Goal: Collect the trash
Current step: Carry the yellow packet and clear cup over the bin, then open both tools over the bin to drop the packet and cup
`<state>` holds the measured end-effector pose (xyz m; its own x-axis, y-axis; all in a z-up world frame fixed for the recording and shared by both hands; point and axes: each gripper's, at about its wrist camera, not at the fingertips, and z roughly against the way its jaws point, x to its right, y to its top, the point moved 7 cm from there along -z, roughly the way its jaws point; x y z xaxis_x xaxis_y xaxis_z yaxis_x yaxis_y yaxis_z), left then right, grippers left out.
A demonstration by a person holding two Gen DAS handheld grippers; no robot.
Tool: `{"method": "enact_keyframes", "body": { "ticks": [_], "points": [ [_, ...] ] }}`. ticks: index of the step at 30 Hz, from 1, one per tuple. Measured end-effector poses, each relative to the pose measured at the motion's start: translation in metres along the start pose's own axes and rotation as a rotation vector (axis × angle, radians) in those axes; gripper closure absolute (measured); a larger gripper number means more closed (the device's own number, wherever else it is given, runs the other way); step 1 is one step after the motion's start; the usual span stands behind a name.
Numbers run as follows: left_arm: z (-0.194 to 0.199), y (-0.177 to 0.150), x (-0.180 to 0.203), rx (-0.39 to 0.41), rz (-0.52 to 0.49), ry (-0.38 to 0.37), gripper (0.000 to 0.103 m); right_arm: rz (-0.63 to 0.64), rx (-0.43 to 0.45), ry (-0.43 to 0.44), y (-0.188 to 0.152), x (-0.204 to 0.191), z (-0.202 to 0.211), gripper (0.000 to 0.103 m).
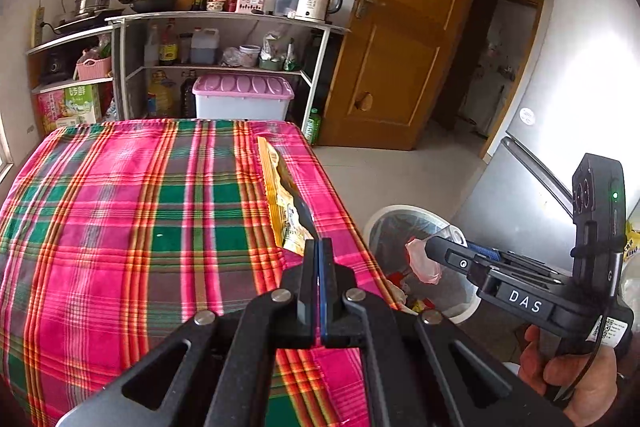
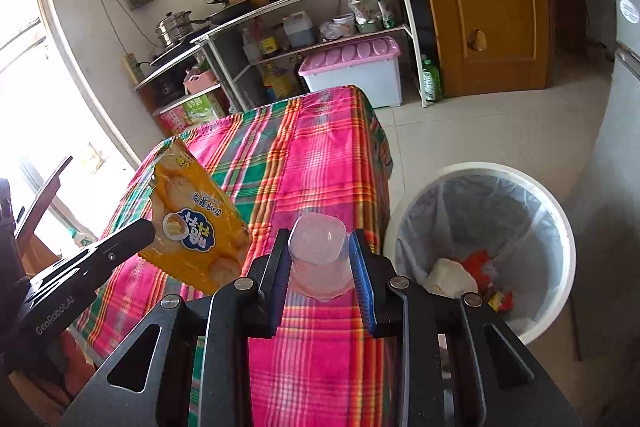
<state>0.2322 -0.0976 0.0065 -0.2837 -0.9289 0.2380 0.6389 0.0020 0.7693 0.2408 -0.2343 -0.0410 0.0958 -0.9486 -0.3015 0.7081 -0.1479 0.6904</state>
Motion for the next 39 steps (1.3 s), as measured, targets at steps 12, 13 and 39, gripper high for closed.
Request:
{"method": "enact_keyframes", "body": {
  "ticks": [12, 13, 39],
  "points": [
    [-0.048, 0.015, 0.072, -0.044, -0.090, -0.111, 0.103, -0.117, 0.009, -0.078, -0.004, 0.077, 0.006, 0.073],
    [-0.053, 0.015, 0.078, -0.050, -0.095, -0.117, 0.103, -0.126, 0.009, -0.083, -0.004, 0.083, 0.005, 0.073],
    [-0.169, -0.025, 0.128, -0.232, -0.148, -0.168, 0.102, -0.238, -0.080, -0.182, -0.028, 0.172, -0.038, 0.071]
  ]
}}
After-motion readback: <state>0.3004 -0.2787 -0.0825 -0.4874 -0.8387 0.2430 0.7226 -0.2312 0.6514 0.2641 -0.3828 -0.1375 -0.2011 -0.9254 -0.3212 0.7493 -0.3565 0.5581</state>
